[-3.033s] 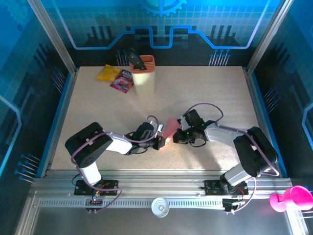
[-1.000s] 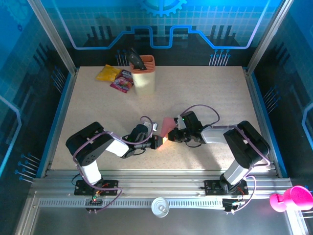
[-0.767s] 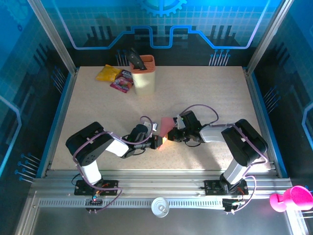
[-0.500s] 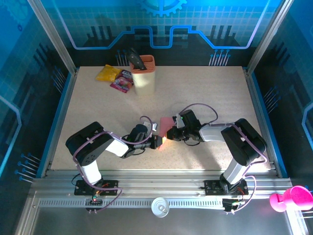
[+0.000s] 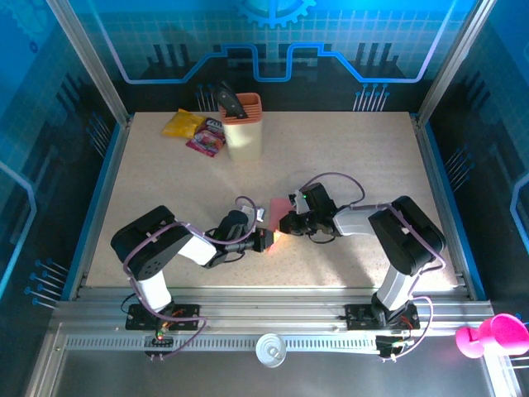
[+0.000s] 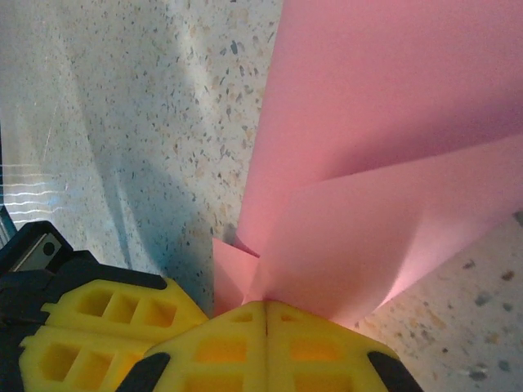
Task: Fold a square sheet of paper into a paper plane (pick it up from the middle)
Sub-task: Fold the wing for the fifth time at the center of the table.
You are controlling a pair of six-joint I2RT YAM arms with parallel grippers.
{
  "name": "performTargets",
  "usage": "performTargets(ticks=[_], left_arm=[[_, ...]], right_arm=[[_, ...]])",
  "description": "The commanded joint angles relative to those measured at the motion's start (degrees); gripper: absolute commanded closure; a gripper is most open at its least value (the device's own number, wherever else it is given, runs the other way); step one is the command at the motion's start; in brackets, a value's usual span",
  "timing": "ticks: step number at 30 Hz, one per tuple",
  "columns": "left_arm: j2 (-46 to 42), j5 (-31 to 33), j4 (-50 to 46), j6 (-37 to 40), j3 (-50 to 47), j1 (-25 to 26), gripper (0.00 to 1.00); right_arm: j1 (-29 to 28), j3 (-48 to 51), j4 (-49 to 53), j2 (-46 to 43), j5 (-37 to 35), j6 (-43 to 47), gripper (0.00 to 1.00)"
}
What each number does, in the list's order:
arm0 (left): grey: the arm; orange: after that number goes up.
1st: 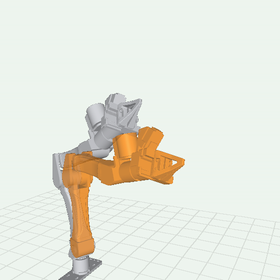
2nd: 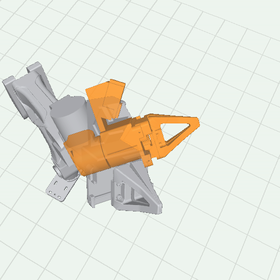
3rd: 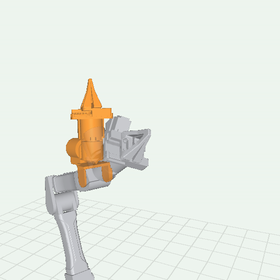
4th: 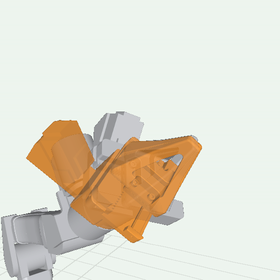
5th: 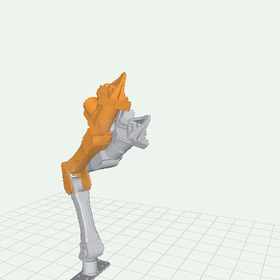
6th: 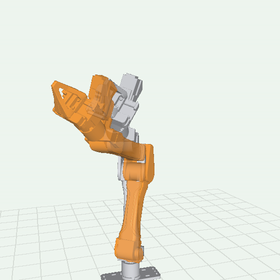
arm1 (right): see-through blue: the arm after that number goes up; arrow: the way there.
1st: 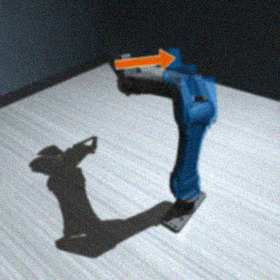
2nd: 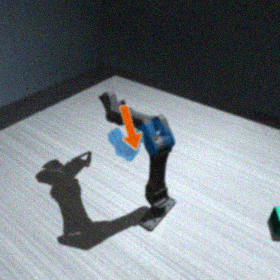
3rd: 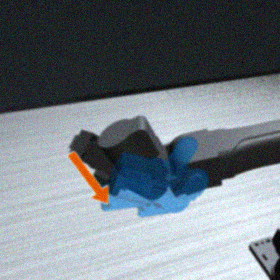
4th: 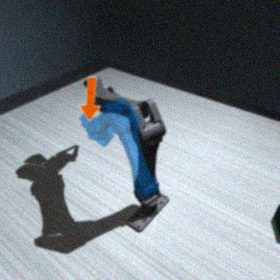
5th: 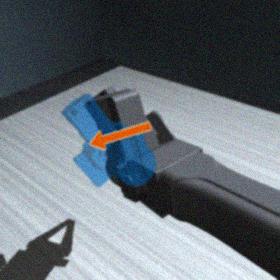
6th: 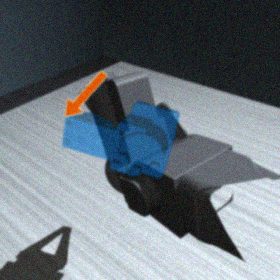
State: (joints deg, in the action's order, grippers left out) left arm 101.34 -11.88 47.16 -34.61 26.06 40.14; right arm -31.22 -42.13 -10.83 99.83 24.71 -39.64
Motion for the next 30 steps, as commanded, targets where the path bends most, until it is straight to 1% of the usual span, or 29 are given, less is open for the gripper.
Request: performTargets(ticks=[1,14,22,30], left_arm=[[2.46,1.92,-5.65,-0.3,-2.9,-1.62,1.0],[5.49,2.74,4.98,-6.55,-7.38,-2.62,1.0],[7.35,3.08,7.5,-7.67,-8.51,-2.62,1.0],[7.3,3.3,6.94,-7.6,-8.49,-2.61,1.0]], right_arm=[[-0.26,-1.83,-0.94,1.16,0.81,0.28,1.0],[0.2,-1.98,0.01,-3.4,1.33,-0.39,1.0],[0.2,-0.83,-0.69,-2.83,1.36,-0.35,1.0],[0.07,-1.5,-2.35,0.21,2.35,-0.83,1.0]])
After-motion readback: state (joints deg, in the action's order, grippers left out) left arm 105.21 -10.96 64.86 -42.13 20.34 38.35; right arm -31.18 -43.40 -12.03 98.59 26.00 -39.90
